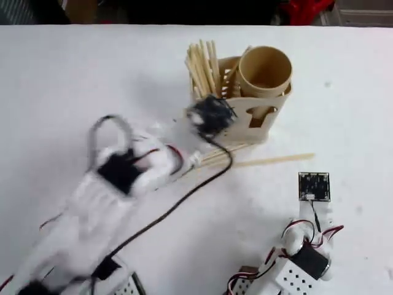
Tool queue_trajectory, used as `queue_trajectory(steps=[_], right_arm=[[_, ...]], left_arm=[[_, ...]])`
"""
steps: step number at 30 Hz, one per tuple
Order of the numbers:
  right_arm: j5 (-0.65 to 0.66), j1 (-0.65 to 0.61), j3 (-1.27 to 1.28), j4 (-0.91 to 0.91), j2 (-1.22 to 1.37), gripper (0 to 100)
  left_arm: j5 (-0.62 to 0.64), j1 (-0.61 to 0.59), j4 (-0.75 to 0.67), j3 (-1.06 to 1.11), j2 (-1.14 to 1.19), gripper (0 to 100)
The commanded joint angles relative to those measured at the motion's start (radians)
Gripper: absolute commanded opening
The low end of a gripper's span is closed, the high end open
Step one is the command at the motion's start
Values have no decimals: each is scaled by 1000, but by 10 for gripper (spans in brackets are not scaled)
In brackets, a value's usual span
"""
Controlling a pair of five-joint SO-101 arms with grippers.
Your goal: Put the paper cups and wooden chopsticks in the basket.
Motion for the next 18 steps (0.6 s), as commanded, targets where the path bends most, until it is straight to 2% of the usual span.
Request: queue_trajectory(steps=[1, 9, 13, 18], right_arm=[[0, 8, 9, -10, -1, 24], [0, 8, 9, -10, -1, 24], [0, 8, 9, -10, -1, 24], [0, 8, 9, -10, -1, 24]], left_arm=[[54, -8, -95, -215, -107, 24], [57, 21, -405, -514, 148, 24], [64, 18, -416, -687, 331, 24], [203, 18, -407, -887, 509, 24]])
